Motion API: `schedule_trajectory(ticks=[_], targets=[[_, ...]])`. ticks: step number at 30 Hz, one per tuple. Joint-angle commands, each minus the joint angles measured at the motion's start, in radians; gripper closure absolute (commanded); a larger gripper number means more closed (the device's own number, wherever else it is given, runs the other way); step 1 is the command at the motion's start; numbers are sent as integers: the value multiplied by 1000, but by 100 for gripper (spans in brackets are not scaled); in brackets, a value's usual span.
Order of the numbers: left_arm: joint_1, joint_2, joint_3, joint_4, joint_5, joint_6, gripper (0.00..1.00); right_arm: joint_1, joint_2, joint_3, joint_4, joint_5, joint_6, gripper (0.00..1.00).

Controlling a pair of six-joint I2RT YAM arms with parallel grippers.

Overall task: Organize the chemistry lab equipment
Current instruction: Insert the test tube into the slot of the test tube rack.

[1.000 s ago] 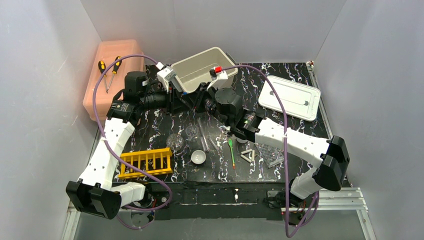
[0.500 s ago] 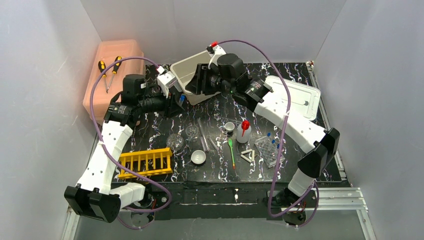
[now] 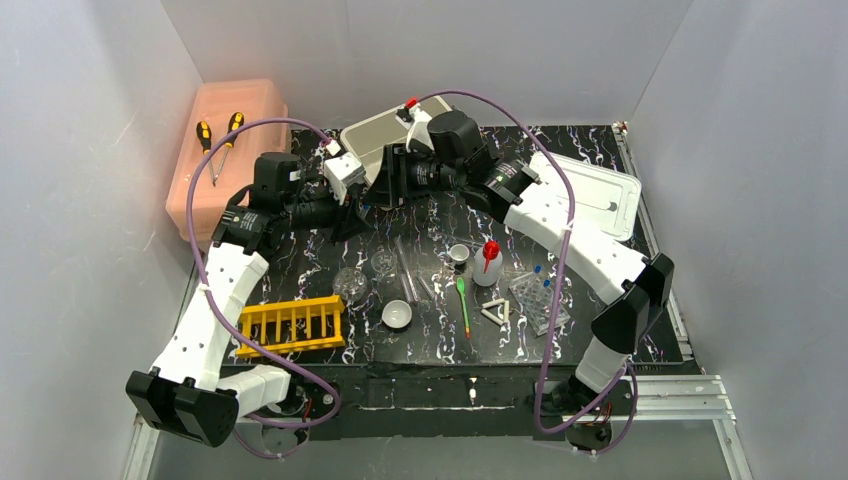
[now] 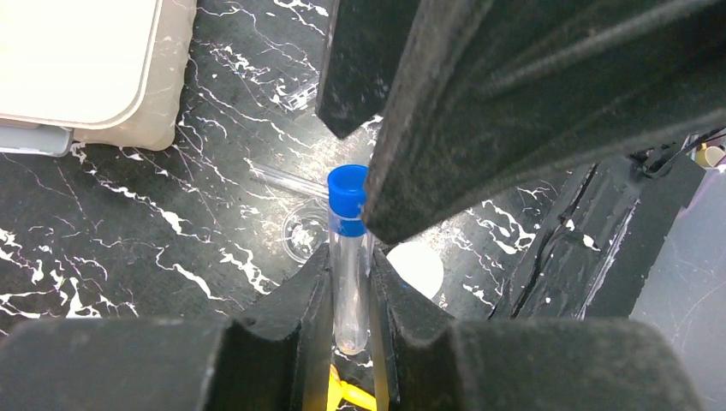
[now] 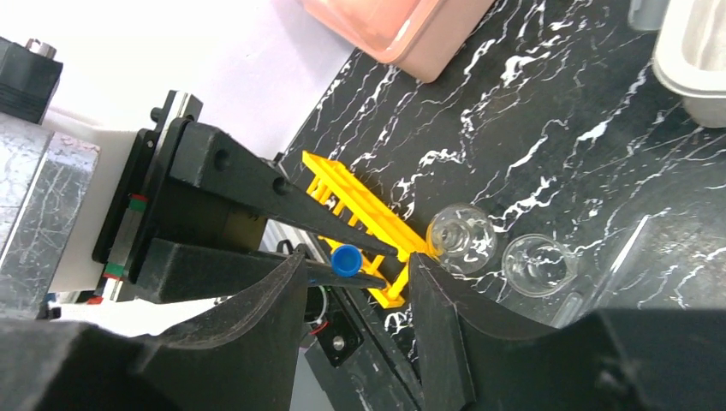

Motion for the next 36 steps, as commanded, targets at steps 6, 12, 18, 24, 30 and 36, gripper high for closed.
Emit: schedule_trajectory(ticks=[6,12,18,24,30,36], targets=[[-10,-12,18,-32,-20,36,90,7,32,19,56,-88,24,51],[-17,-13,19,-36,-14,36,90,7,43,14,64,-82,31,65],[-21,-17,20,-49,-5,43,90,7,38,-13,67,-56,20,77],[-23,-13,29,-65,13,32,69,7,22,-45,26,9,-29,97],[-24,0,45,-75,19,-36,2,7,-48,-105,-73,137,-135,99],[-23,24,81,-119,-46,-105,2,-10,-216,-225,-239,356,-235,99]])
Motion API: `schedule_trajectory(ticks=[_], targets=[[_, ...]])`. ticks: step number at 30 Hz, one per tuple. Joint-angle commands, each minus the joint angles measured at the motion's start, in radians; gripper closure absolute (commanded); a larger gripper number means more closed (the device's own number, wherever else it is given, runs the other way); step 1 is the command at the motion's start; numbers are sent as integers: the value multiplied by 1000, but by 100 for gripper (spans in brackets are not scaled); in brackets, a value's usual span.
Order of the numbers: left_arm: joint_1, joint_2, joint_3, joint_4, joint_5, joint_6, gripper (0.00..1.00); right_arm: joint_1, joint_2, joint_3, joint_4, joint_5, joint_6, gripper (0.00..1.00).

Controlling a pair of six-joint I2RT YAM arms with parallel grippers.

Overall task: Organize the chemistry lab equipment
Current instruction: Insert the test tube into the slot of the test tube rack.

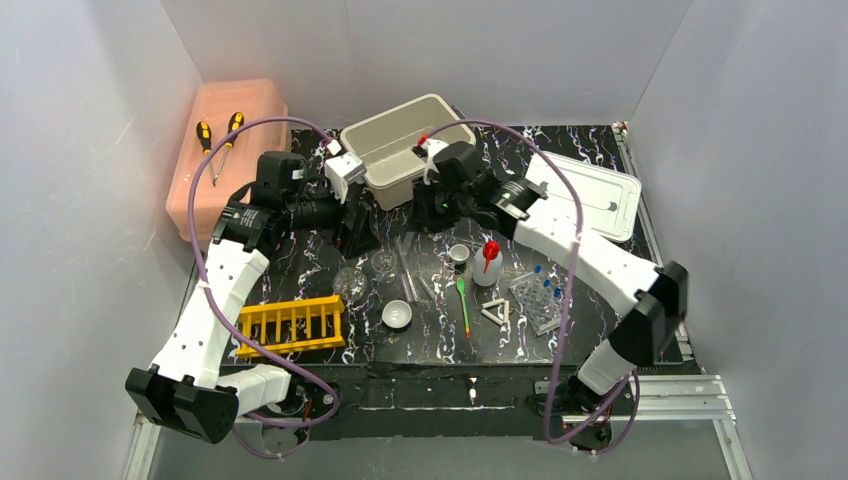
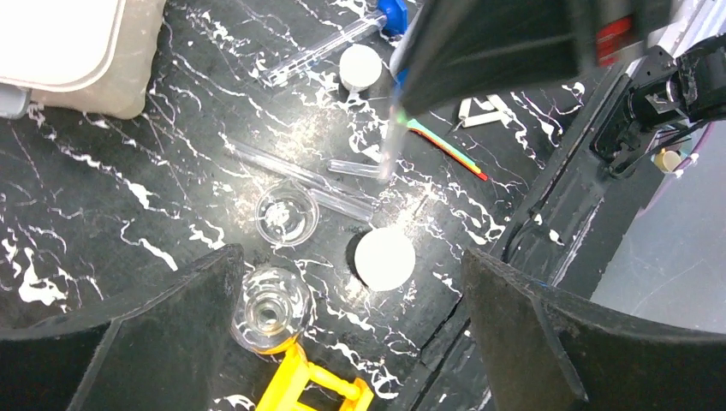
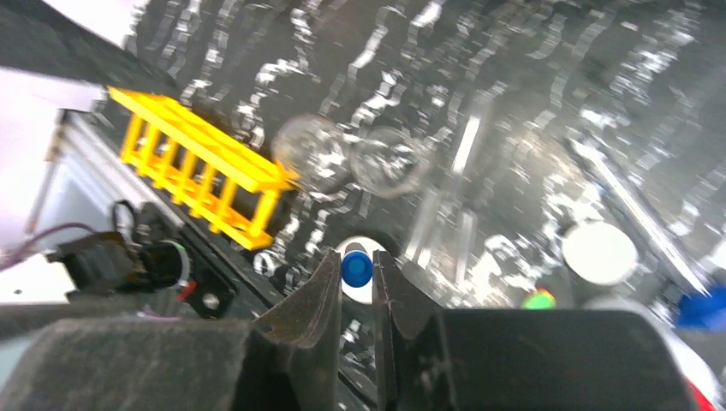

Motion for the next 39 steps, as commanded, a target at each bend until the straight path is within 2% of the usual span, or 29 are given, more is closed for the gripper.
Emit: schedule_trajectory(ticks=[1,5,9,15,24,31,39], targets=[[-4,19,59,-62,-49,-65,2,-21,-200,-73,-134,220,-107,99],[2,83,113,-157,-94,-107,2,-45,-346,-177,-203,344,-110,99],[18,153,163,-247,-103,-130,2,-65,-489,-313,-229,458,-43,99],[41,188,182,-276,-125,-129,2,-93,-597,-497,-228,618,56,99],[55,204,219,-304,-155,-106,2,-111,-645,-671,-140,767,103,99],[60,222,238,-320,-158,-101,2,-124,-656,-800,-31,804,139,99],[62,221,240,-322,-166,-88,2,-137,-625,-849,32,817,137,99]])
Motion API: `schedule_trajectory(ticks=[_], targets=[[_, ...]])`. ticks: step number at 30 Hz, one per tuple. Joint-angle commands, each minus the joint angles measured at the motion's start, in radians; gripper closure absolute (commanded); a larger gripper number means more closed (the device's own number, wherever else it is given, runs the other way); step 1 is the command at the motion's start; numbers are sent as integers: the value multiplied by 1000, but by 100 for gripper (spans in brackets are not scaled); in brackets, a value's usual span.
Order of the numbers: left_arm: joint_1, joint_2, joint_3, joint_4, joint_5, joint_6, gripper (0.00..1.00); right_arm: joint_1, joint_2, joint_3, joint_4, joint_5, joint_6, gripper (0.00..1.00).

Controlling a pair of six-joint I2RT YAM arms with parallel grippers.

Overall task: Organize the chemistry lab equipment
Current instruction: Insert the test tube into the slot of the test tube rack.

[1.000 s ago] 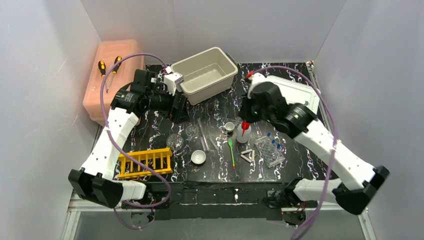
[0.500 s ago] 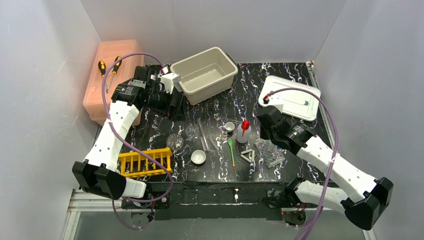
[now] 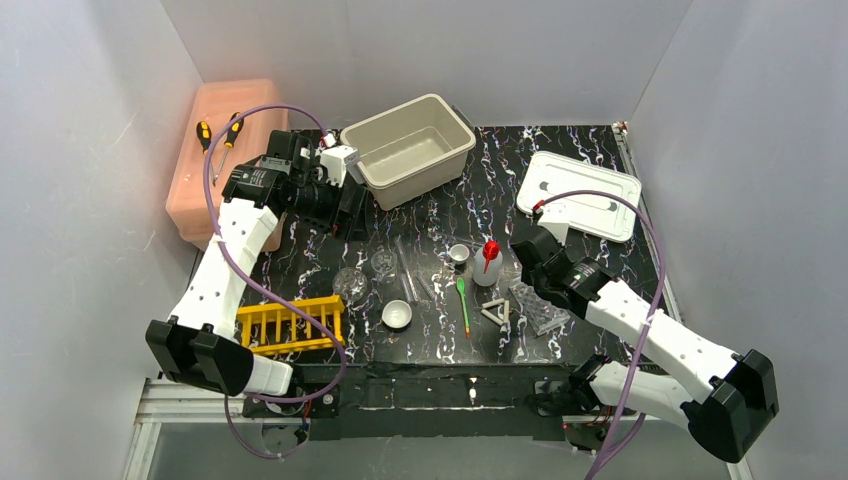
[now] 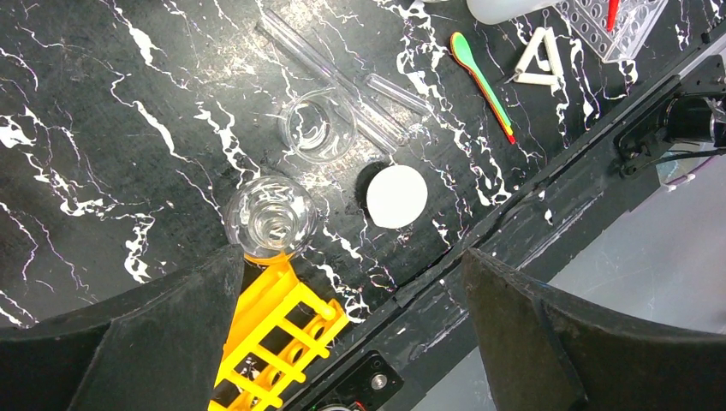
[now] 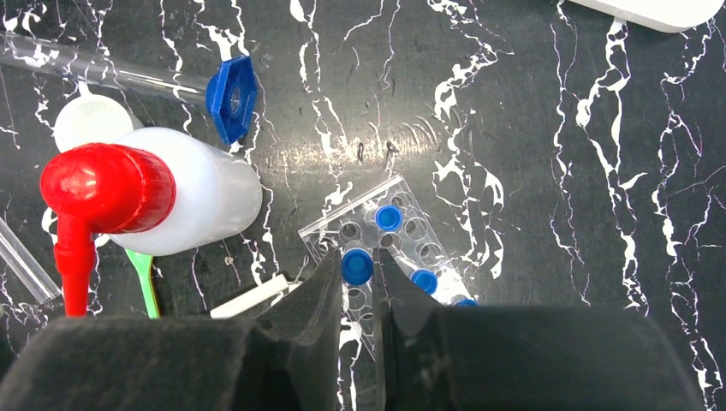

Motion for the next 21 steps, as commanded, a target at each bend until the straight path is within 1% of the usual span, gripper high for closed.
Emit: schedule_trajectory(ticks=[1,21], targets=[[6,-1,32,-30,-7,17,2,-13,2,-14,81,48,15,99],[5,5,43,-27,-11,23,2,-30,20,-74,88,17,33,99]])
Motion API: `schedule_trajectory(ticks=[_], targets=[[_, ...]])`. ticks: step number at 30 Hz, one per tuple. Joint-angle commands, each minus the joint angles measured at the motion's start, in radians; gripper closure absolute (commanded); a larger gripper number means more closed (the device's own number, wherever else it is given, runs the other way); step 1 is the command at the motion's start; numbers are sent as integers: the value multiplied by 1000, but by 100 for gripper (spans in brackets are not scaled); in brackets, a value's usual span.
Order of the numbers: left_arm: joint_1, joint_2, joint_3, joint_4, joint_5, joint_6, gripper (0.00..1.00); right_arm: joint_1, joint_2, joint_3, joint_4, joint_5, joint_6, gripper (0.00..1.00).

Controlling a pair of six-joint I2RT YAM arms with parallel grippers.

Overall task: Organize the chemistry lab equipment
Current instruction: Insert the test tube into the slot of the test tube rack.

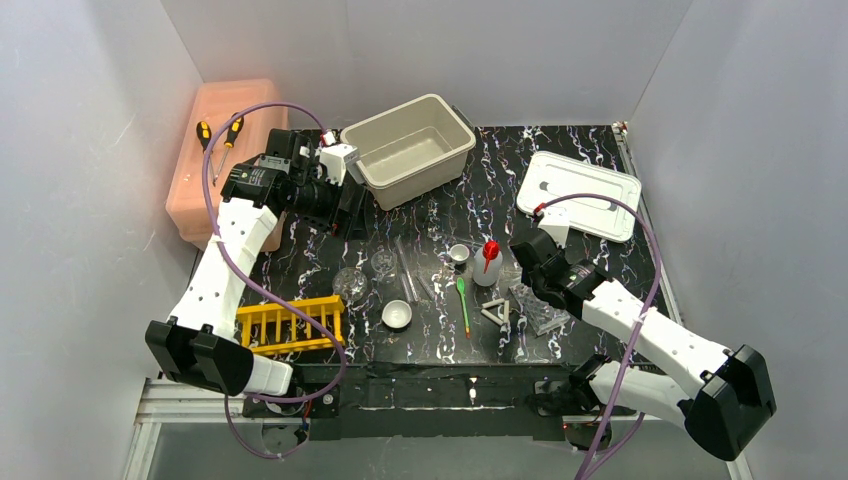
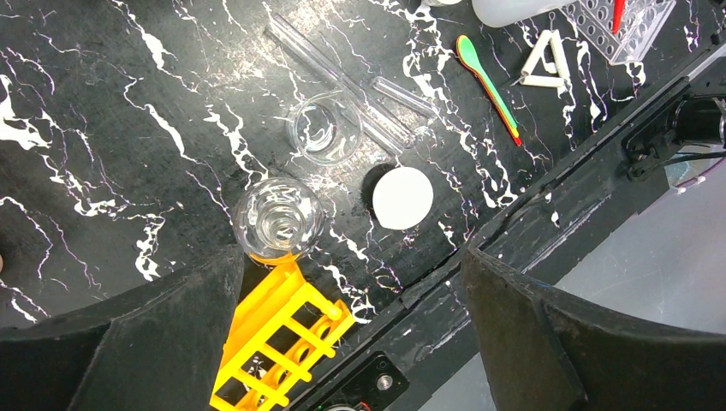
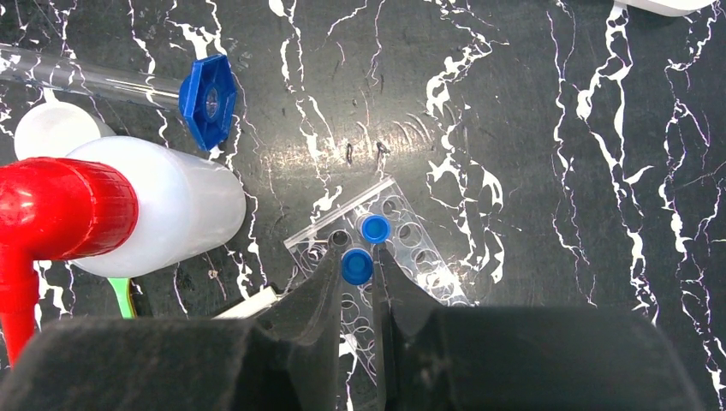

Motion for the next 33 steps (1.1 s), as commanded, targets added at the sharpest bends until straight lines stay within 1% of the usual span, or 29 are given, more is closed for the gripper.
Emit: schedule_trajectory(ticks=[1,6,14,24,33], targets=[[5,3,29,-23,2,14,2,-6,-4,-22,23,2,25,99],[5,0,28,-23,-3,15,2,-6,-8,-27,8,-9,35,99],[5,-6,12,-7,-7,15,2,-6,-60,40,-82,-40,34,99],[5,-22,-4,3,-16,23,2,-6,-54,-60,-7,-56,50,99],[5,-23,-11,6,-16,27,2,-6,-38,-78,18,-57,46,99]])
